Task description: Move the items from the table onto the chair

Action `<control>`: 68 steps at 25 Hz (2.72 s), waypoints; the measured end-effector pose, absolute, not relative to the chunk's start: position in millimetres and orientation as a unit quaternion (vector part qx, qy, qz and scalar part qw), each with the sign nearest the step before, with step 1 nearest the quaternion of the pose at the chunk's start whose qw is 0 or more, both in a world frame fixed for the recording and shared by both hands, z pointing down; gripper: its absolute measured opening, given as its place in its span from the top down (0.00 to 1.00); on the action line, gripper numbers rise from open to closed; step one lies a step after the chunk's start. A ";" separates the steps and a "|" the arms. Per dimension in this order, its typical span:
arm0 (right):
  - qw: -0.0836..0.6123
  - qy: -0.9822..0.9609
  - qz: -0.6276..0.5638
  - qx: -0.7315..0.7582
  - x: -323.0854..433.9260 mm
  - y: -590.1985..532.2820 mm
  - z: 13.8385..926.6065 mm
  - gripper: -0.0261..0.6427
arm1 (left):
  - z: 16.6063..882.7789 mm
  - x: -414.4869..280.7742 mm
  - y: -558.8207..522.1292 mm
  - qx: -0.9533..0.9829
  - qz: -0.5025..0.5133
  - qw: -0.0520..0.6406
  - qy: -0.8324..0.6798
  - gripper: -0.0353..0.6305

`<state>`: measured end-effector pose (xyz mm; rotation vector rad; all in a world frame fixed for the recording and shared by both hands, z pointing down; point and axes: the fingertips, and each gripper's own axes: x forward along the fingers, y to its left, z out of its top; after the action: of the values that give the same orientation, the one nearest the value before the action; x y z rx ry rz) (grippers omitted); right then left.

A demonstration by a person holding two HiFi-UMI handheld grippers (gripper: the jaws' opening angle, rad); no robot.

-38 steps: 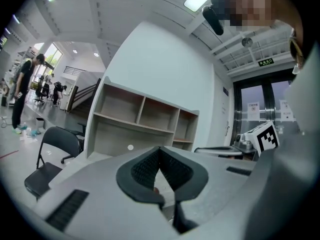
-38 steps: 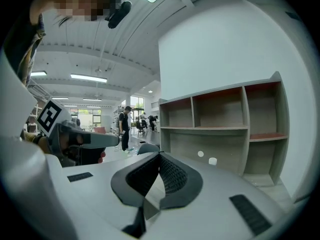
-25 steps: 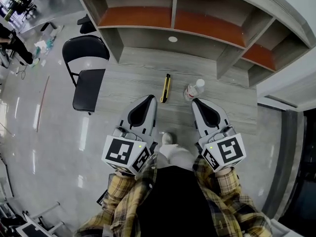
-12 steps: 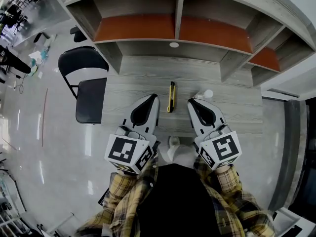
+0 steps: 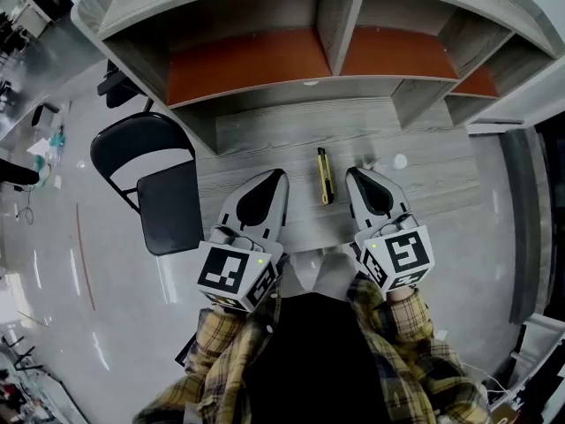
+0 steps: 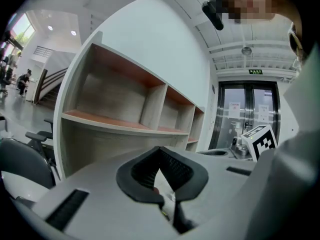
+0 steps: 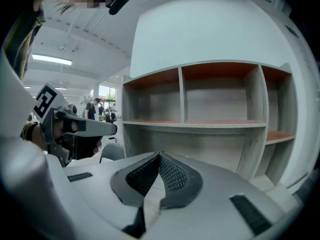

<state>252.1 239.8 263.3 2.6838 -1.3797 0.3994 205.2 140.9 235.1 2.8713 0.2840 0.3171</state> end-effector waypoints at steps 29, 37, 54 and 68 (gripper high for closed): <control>0.049 -0.408 0.308 0.858 270.8 230.6 379.5 0.85 | 277.2 209.1 139.0 0.970 0.149 0.149 0.123 0.94; 0.057 -0.384 0.385 0.838 275.4 230.2 445.5 0.70 | 295.7 204.1 133.3 0.966 0.168 0.159 0.118 0.94; 0.097 -0.304 0.458 0.830 287.7 238.4 564.3 0.62 | 337.2 180.7 115.7 0.957 0.209 0.179 0.091 0.94; 0.121 -0.288 0.467 0.827 282.8 238.0 577.9 0.76 | 340.7 169.7 104.2 0.958 0.206 0.189 0.062 0.94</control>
<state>282.8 238.0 577.9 2.4172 -0.8408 1.3635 169.7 104.2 340.7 2.6947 0.1744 0.5799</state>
